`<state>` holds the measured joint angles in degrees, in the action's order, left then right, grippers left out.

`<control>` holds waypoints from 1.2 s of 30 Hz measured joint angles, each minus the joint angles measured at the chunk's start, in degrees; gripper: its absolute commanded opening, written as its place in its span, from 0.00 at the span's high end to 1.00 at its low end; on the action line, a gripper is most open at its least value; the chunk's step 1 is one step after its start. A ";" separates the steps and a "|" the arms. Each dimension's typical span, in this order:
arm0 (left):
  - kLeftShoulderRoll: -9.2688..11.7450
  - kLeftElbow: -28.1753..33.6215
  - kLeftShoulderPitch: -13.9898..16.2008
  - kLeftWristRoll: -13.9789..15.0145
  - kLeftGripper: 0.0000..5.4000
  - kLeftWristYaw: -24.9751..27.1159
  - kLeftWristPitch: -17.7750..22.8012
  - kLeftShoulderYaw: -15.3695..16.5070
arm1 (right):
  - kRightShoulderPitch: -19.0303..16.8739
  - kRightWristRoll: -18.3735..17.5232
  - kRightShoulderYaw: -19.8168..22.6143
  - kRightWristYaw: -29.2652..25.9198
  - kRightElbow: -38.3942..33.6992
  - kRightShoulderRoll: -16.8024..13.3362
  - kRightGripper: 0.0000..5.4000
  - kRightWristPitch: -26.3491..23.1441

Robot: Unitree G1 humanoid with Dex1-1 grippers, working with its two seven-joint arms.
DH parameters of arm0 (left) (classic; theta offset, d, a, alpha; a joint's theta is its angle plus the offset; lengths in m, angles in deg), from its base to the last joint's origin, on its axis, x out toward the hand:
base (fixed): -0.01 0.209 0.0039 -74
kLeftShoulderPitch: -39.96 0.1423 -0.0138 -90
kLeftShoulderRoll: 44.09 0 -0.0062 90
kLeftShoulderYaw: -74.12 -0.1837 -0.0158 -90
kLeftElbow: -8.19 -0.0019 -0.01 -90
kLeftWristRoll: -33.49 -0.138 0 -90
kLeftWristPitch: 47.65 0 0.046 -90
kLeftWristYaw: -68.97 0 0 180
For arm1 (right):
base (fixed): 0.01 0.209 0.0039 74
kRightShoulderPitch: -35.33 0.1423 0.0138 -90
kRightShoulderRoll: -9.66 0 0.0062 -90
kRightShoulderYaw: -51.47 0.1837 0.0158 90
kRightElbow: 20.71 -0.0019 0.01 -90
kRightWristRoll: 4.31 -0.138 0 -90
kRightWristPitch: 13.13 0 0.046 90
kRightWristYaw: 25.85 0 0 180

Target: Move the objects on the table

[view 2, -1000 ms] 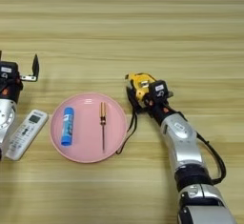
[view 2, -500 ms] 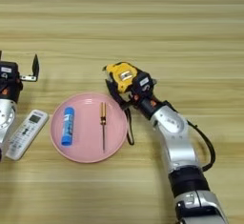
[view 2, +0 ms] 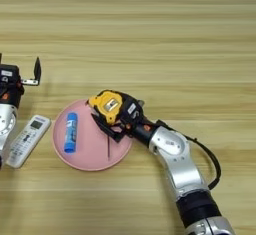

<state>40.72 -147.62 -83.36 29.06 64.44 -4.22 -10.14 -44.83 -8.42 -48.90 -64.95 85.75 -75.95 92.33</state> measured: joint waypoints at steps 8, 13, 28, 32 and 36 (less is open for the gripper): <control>-0.01 0.00 -0.01 0.00 0.00 -0.09 0.01 -0.22 | -0.18 4.29 -3.55 -0.15 1.85 -0.96 0.22 0.89; -0.02 -0.02 -0.02 0.00 0.00 -0.10 0.02 -0.25 | -0.72 6.26 -5.76 -0.58 2.56 -2.02 0.22 3.19; -0.33 -0.05 -0.22 -0.04 0.00 -0.38 0.07 -0.37 | -1.06 7.23 -8.19 -1.49 3.82 -3.42 0.17 5.82; -0.39 -0.05 -0.22 -0.12 0.00 -0.43 0.07 -0.39 | -1.05 7.11 -8.39 -1.42 3.82 -3.44 0.10 6.62; -0.42 -0.05 -0.24 -0.16 0.00 -0.45 0.07 -0.40 | -0.64 6.46 -8.21 -1.32 3.72 -3.23 0.03 7.68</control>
<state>40.30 -147.67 -83.59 28.91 63.99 -4.15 -10.54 -45.47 -1.96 -57.11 -66.27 89.47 -79.18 100.01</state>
